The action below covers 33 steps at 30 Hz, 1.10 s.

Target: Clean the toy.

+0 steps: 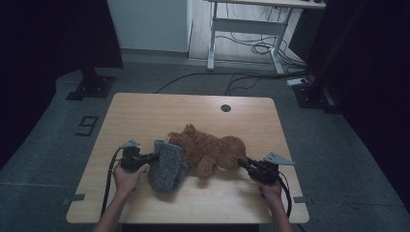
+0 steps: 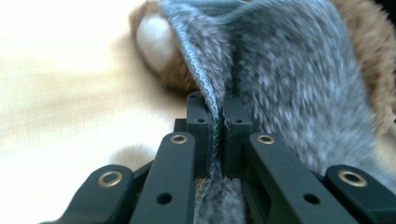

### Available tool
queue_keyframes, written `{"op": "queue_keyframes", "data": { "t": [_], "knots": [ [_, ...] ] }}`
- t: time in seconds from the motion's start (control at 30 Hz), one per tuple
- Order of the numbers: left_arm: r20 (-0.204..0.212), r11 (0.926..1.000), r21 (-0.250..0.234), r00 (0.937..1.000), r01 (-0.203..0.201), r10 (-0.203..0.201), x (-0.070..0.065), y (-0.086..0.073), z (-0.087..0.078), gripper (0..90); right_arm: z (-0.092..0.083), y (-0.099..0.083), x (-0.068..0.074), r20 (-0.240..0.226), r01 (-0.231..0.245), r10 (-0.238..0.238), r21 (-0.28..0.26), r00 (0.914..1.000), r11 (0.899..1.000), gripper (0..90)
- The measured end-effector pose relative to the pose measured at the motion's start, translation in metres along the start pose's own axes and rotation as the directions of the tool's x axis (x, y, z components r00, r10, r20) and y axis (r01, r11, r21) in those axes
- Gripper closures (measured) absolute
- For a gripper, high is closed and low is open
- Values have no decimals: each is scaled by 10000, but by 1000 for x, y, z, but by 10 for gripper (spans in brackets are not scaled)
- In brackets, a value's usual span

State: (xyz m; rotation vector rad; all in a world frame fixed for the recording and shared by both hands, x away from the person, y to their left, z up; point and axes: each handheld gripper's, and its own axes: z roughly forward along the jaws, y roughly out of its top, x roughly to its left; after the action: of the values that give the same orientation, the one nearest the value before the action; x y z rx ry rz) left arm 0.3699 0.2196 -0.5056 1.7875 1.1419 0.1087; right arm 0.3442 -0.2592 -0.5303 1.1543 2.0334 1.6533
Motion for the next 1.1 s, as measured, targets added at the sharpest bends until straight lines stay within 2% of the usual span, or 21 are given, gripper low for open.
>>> {"op": "queue_keyframes", "data": {
  "t": [0.1,0.17,0.27,0.33,0.4,0.47,0.53,0.6,0.7,0.77,0.93,1.0,1.03,1.07,1.1],
  "knots": [
    [370,9981,-461,9984,-412,429,-18,17,1,837,0,0,1,67,3,-3,-22,10000,10000,722],
    [601,9952,-577,9948,-788,822,-32,30,6,838,1,0,2,139,20,-20,9,9999,10000,722],
    [990,9888,-739,9856,-1299,1369,-55,49,15,838,0,0,2,161,68,-69,38,9998,10000,722],
    [1171,9824,-835,9774,-1670,1761,-70,61,22,839,0,0,2,141,58,-59,42,9999,10000,723],
    [1064,9760,-841,9721,-2008,2091,-83,74,30,839,0,0,2,159,122,-123,68,9998,9999,723],
    [886,9724,-636,9693,-2244,2295,-89,84,42,838,0,0,2,173,156,-157,65,9997,9999,723],
    [590,9758,-168,9740,-2181,2187,-86,90,56,837,0,0,2,187,219,-220,91,9996,9997,723],
    [438,9818,257,9814,-1881,1868,-76,88,70,837,0,0,2,184,223,-225,113,9996,9997,723],
    [499,9914,317,9909,-1269,1252,-57,80,75,837,0,1,3,153,286,-288,139,9995,9995,723],
    [350,9937,391,9940,-1049,1035,-50,76,73,838,0,0,3,119,294,-296,152,9995,9995,723],
    [-12,9963,508,9975,-699,700,-36,69,67,837,1,0,3,105,258,-260,171,9996,9995,723],
    [-455,9958,634,9966,-653,683,-27,64,65,839,1,0,3,122,280,-282,206,9995,9994,723],
    [-844,9942,867,9939,-634,707,-22,61,65,840,1,0,3,129,272,-275,213,9995,9994,724],
    [-1018,9927,1050,9923,-591,699,-18,57,66,841,1,0,3,152,265,-269,227,9995,9994,724],
    [-1014,9913,1209,9927,-522,646,-12,51,69,841,1,0,2,153,257,-260,232,9995,9994,724]
  ]
}}
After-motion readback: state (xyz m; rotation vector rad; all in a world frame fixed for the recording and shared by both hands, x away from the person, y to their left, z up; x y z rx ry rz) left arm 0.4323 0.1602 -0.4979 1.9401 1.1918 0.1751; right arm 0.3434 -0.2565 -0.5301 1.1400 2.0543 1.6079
